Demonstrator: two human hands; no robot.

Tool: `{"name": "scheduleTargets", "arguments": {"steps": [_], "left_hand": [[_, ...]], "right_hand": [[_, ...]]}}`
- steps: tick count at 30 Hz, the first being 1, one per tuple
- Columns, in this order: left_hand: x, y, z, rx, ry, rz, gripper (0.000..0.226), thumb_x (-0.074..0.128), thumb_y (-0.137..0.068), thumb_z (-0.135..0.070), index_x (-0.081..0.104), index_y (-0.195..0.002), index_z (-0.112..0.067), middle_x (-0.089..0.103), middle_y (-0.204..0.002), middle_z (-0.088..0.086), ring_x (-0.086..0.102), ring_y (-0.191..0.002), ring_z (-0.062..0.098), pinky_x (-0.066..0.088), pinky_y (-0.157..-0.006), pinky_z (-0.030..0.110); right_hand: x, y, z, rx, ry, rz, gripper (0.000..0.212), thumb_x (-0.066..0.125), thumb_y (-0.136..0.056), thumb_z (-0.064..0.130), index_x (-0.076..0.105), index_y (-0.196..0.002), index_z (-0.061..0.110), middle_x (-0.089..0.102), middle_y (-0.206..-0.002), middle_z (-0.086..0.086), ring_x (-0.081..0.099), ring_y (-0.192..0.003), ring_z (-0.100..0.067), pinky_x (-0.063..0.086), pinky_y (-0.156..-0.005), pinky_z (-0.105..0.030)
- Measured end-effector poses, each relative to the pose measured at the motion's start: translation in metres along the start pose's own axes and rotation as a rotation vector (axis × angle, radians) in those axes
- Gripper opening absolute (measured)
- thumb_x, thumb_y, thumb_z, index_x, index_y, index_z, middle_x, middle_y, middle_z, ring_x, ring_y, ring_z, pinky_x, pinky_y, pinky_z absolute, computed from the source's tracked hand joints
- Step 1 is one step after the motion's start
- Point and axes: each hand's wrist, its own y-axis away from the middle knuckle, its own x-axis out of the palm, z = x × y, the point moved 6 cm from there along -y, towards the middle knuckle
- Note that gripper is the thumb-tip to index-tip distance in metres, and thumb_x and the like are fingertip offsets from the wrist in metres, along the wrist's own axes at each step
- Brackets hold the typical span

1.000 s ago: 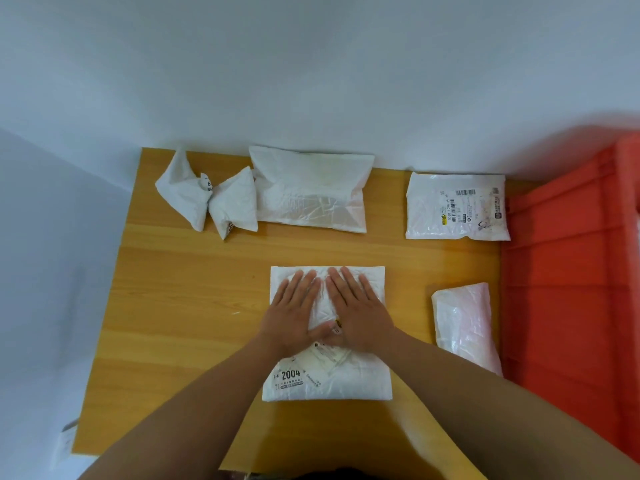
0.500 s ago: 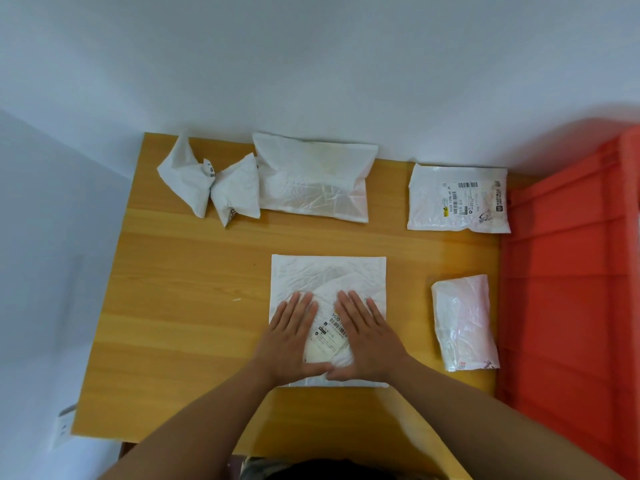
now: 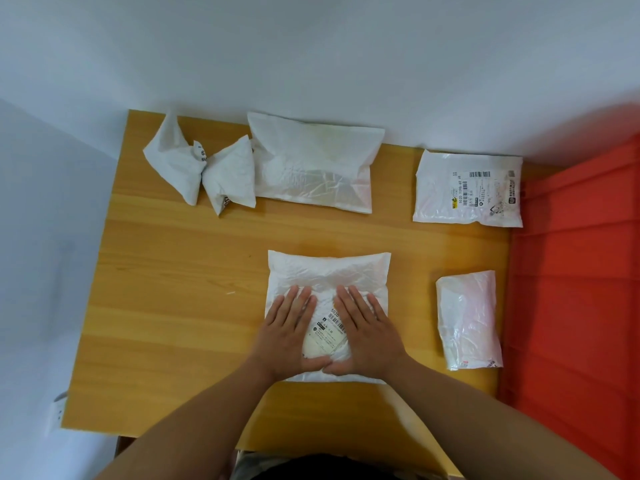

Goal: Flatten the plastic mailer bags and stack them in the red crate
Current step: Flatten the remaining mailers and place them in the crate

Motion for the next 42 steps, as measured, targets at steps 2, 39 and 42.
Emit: {"name": "scheduleTargets", "arguments": {"steps": [2, 39, 42], "left_hand": [[0.000, 0.000, 0.000, 0.005, -0.005, -0.013, 0.114, 0.043, -0.077, -0.088, 0.031, -0.151, -0.001, 0.022, -0.161, 0.018, 0.019, -0.150, 0.035, 0.017, -0.121, 0.049], [-0.029, -0.067, 0.015, 0.022, -0.057, -0.002, 0.109, 0.026, -0.082, -0.088, 0.016, -0.157, -0.010, 0.011, -0.165, 0.010, 0.002, -0.152, 0.033, 0.010, -0.121, 0.055], [-0.025, -0.068, 0.017, 0.005, -0.080, 0.014, 0.103, 0.022, -0.085, -0.085, 0.015, -0.157, -0.012, 0.009, -0.165, 0.009, 0.000, -0.152, 0.033, 0.012, -0.121, 0.056]], "right_hand": [[0.000, 0.000, 0.000, -0.005, 0.004, -0.012, 0.126, 0.040, -0.070, 0.094, 0.025, -0.154, 0.001, 0.018, -0.164, -0.013, 0.015, -0.152, -0.028, 0.021, -0.119, -0.051], [-0.036, -0.054, -0.028, -0.086, 0.082, -0.114, 0.123, 0.038, -0.074, 0.092, 0.021, -0.156, 0.002, 0.012, -0.165, -0.014, 0.007, -0.154, -0.028, 0.016, -0.122, -0.053], [-0.036, -0.055, -0.029, -0.083, 0.081, -0.105, 0.120, 0.038, -0.076, 0.090, 0.022, -0.156, 0.002, 0.012, -0.165, -0.014, 0.007, -0.154, -0.027, 0.015, -0.122, -0.051]]}}
